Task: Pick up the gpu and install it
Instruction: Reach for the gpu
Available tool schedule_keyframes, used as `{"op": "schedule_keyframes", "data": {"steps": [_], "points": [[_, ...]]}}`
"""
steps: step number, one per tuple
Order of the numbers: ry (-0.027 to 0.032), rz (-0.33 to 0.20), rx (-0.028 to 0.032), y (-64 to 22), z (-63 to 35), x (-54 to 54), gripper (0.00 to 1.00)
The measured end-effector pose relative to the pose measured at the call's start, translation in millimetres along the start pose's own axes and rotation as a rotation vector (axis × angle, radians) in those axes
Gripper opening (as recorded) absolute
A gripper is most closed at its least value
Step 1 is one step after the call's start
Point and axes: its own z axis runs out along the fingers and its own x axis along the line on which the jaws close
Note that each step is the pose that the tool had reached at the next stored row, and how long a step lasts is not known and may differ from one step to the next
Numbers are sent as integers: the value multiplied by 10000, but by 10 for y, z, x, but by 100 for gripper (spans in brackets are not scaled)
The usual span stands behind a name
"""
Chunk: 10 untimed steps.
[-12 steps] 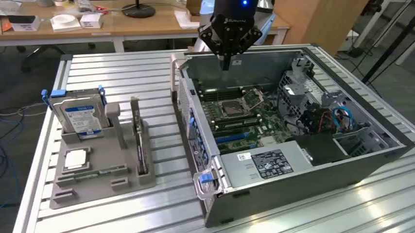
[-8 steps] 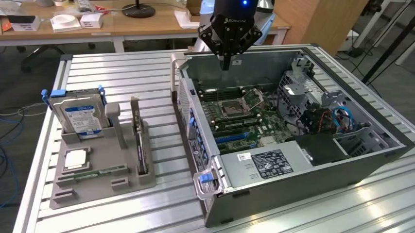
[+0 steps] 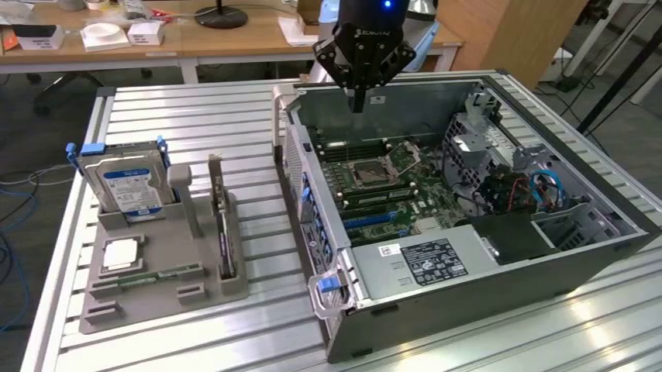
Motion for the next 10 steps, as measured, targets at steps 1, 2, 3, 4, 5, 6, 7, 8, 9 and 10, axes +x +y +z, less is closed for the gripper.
{"op": "schedule_keyframes", "data": {"steps": [1,2,3,4,5,6,7,8,9,10], "points": [[0,0,0,-1,0,6,11],[0,0,0,-2,0,13,11],[0,0,0,-4,0,22,11],[-1,0,0,-5,0,33,11],[-1,0,-1,-6,0,41,11],[0,0,0,-8,0,47,11],[0,1,1,-12,-1,53,11],[0,0,0,-17,-1,57,11],[0,-1,0,-21,-1,61,11],[0,-1,0,-24,-1,65,11]]}}
